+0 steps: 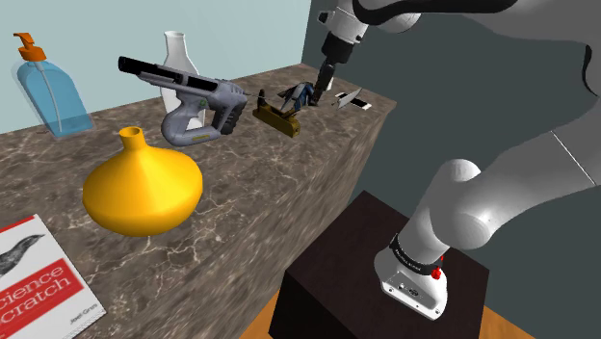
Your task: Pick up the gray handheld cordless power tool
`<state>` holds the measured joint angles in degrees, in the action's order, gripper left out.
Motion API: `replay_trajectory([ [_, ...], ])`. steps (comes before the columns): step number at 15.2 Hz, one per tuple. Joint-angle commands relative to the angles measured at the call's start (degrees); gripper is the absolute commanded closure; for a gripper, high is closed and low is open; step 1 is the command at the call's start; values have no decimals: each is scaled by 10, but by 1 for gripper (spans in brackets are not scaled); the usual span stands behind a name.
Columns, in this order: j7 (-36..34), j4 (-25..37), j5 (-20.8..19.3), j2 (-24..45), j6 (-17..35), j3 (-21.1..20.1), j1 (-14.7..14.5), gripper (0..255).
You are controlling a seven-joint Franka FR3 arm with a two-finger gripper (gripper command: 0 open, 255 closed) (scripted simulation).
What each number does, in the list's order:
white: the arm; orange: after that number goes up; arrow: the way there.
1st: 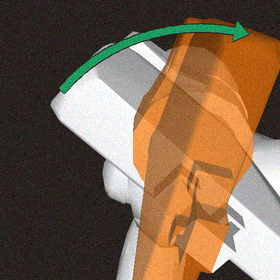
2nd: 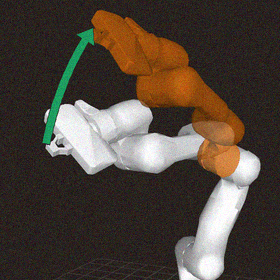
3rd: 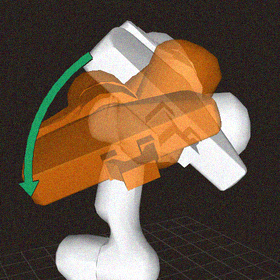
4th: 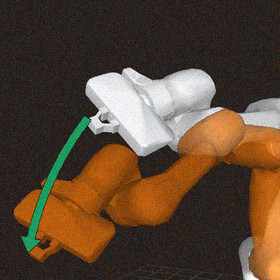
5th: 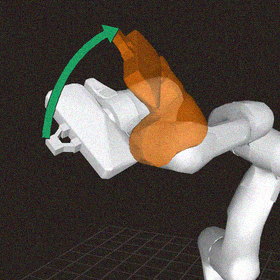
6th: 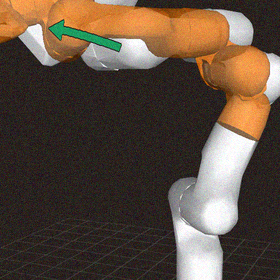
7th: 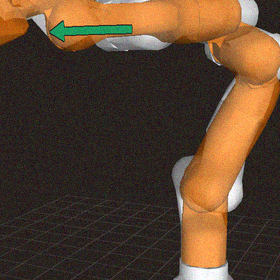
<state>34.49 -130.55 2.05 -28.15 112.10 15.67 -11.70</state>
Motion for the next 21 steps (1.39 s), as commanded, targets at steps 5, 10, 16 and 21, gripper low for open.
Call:
replay_trajectory([
  [5,203,76,112,119,43,73,-76,0],
  [10,370,167,231,226,24,107,-118,0],
  [16,515,265,340,328,-27,107,-125,0],
  [21,536,238,352,336,1,105,-125,0],
])
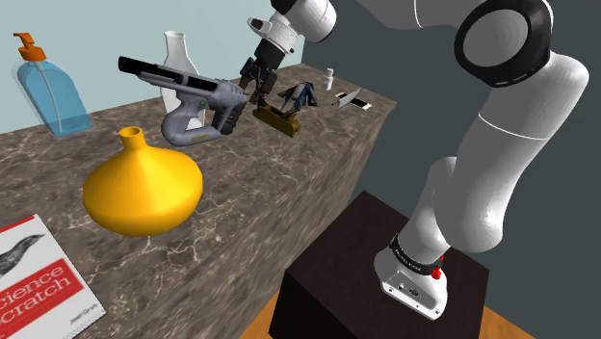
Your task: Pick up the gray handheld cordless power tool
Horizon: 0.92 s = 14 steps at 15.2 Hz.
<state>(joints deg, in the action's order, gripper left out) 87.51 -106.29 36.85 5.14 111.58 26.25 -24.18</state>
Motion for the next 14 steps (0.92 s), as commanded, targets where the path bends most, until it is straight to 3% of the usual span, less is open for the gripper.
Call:
replay_trajectory([
  [1,10,-9,6,5,11,-1,0,0],
  [3,12,-12,8,6,15,-1,0,0],
  [4,11,-12,7,6,15,-1,-1,255],
  [14,8,-7,5,4,9,-1,0,255],
])
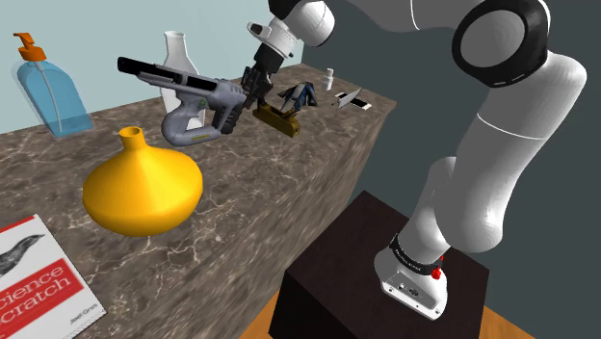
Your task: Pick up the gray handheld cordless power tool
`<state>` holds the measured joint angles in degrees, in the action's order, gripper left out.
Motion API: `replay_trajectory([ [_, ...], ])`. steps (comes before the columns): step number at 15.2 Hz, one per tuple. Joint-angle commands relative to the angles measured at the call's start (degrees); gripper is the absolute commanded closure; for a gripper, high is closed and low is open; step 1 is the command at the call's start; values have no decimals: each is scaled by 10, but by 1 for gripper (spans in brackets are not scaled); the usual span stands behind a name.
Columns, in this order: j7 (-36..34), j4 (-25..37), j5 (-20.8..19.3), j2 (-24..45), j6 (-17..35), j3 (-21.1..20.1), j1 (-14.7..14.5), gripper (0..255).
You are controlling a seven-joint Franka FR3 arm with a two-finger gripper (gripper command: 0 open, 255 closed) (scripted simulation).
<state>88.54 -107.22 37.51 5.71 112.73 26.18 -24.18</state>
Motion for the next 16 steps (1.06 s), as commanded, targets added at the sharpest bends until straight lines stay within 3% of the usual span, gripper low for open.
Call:
replay_trajectory([
  [1,-7,7,-4,-3,-8,0,0,255],
  [16,-59,87,-28,-17,-85,4,3,255],
])
